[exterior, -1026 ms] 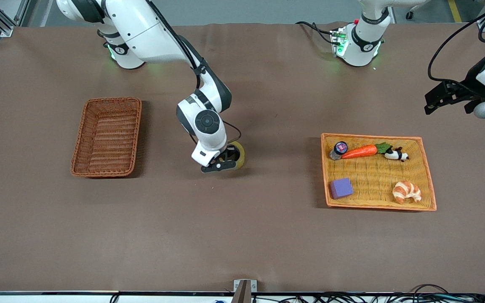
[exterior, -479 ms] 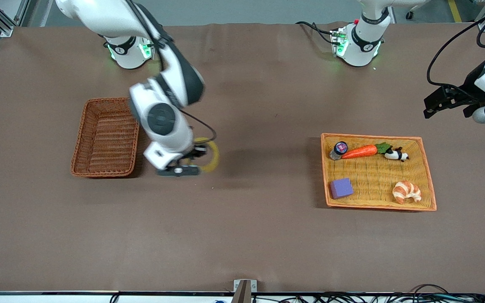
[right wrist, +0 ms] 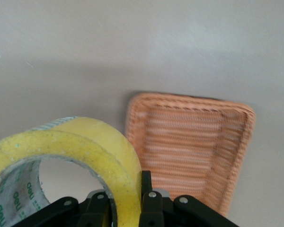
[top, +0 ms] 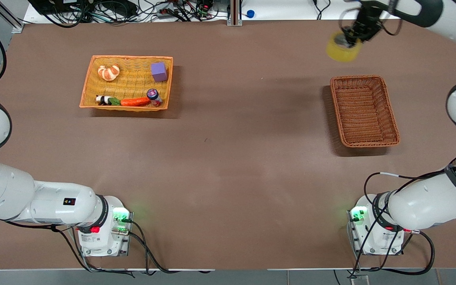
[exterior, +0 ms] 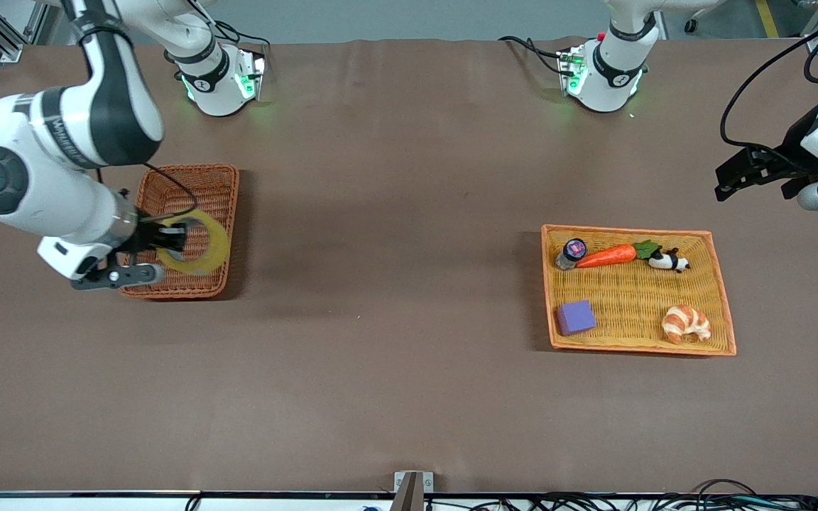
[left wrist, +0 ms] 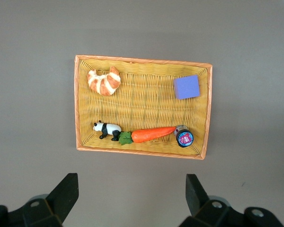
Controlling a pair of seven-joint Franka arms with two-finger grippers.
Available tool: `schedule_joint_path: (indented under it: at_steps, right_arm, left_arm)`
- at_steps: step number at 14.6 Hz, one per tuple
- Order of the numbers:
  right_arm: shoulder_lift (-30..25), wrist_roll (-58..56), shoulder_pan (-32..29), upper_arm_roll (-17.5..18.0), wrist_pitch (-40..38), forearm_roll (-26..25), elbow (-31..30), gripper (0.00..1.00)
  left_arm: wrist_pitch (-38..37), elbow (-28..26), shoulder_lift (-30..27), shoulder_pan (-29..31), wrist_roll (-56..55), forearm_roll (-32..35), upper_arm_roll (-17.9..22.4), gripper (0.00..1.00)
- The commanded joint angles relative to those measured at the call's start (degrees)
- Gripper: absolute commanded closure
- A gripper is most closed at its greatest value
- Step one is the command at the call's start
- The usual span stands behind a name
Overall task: Move tape to another basket
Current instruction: 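Carry the tape roll with the right gripper into the brown basket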
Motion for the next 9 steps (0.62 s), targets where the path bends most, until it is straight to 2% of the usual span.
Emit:
schedule_joint_path:
  at_steps: [1, 4, 7, 9]
  right_arm:
    - [-6.48, -7.22, 0.51, -4.16, 8.49, -2.64, -13.51, 1.00]
    - [-8.68, -13.39, 0.43, -8.82, 19.73, -2.91, -25.38, 1.00]
    - [-8.34, -20.24, 0.16, -13.48, 29.76, -3.00, -32.69, 1.00]
    - [-7.90, -20.79, 0.16, -13.84, 35.13, -2.91, -36.82, 1.00]
  left_arm:
    - [0.58, -0.39, -0.31, 0.21, -0.49, 0.35, -0.14, 0.00]
    - [0.58, -0.39, -0.31, 0.21, -0.49, 0.35, -0.14, 0.00]
    - [0.49, -0.39, -0.31, 0.30, -0.49, 0.17, -0.14, 0.00]
    - [0.40, -0.39, -0.31, 0.30, -0.49, 0.17, -0.14, 0.00]
